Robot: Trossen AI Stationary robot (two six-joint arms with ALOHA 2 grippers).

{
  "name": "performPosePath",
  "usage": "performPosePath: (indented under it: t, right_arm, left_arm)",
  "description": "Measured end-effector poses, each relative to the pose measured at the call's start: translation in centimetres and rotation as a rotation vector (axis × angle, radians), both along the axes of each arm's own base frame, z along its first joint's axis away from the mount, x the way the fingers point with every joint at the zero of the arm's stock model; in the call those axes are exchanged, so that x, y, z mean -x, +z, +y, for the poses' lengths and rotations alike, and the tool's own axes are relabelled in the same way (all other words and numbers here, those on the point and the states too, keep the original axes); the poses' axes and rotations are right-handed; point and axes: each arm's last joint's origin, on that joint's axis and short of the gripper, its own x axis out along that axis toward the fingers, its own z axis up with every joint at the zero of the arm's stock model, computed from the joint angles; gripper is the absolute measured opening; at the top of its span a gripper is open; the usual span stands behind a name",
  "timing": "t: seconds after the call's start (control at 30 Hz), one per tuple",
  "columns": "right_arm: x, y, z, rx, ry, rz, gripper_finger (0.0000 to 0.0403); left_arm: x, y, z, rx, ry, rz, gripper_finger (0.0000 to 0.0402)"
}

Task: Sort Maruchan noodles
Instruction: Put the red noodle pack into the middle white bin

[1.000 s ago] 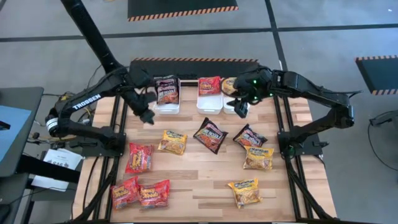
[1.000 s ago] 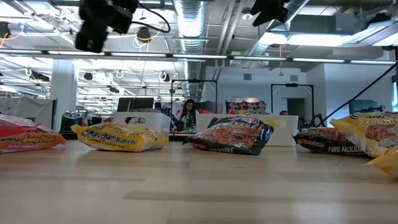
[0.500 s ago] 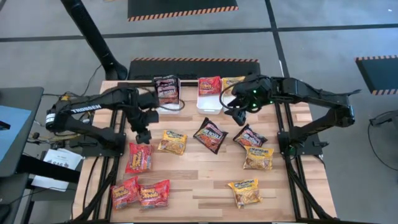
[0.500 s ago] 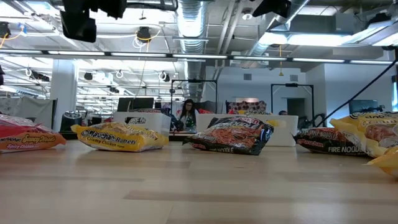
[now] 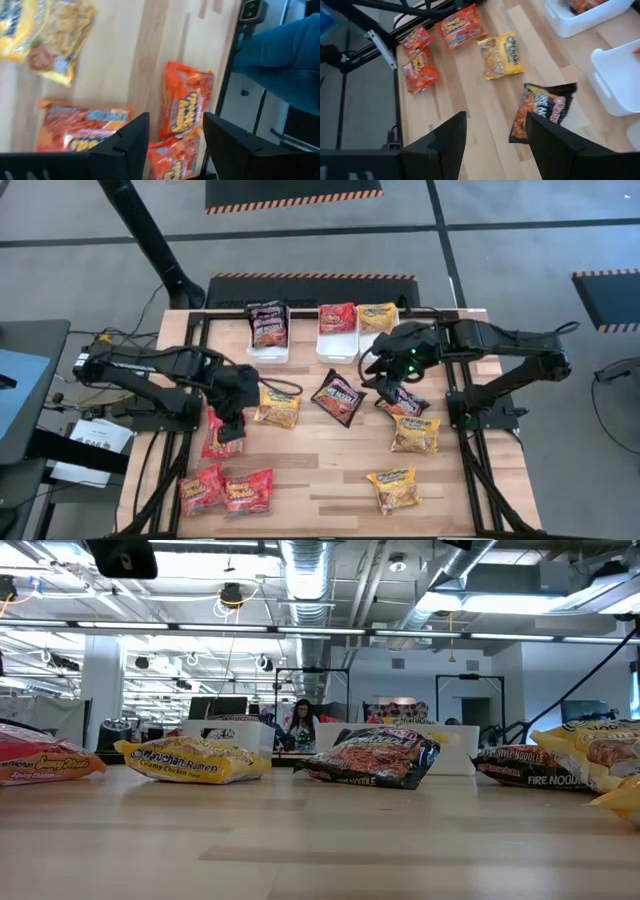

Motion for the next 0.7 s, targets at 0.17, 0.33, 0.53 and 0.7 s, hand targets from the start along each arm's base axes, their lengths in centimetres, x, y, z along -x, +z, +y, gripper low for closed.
performPosePath:
  t: [0.17, 0.33, 0.53, 0.7]
  right_arm:
    - [0.0, 0.0, 0.9, -0.004, 0.031, 0.000, 0.0228]
    - [0.1, 0.0, 1.6, -0.004, 0.058, 0.000, 0.0228]
    - [0.2, 0.0, 2.3, -0.004, 0.082, -0.001, 0.0228]
    - [0.0, -0.1, 2.6, -0.018, 0.081, 0.005, 0.0228]
  left_arm:
    - [-0.1, -0.4, -1.9, 0.007, 0.017, -0.016, 0.0171]
    - [-0.3, -3.4, -3.9, 0.045, 0.010, 0.000, 0.0171]
    - [0.1, -6.8, -4.6, 0.044, 0.050, 0.058, 0.0171]
    - [0.4, -9.2, -5.1, 0.059, 0.051, 0.066, 0.0171]
